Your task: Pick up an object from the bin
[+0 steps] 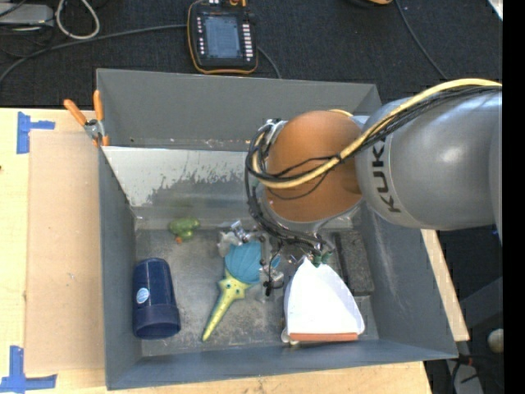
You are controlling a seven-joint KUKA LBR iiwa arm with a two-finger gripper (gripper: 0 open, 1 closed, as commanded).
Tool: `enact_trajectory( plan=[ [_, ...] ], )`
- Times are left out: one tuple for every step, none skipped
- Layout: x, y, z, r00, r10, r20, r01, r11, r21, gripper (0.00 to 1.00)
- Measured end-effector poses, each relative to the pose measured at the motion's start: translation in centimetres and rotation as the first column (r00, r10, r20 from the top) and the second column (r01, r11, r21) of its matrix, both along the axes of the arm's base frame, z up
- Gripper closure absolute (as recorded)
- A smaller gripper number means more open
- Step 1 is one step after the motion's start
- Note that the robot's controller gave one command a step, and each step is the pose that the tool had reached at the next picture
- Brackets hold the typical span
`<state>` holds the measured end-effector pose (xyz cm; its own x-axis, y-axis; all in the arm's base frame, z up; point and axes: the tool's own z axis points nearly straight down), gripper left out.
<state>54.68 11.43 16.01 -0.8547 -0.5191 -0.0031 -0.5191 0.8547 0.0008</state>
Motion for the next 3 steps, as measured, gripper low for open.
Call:
enact_trajectory(
  plan=[
    [-0.9,1.6,-3.6,0.949,0.314,-0.013,-0.314,0.95,0.002,0.0],
    [1.8,0.9,-9.1,0.849,0.529,-0.002,-0.529,0.849,0.001,0.0],
    [1.8,-0.2,-9.1,0.88,0.475,-0.003,-0.475,0.88,0.004,1.0]
  ],
)
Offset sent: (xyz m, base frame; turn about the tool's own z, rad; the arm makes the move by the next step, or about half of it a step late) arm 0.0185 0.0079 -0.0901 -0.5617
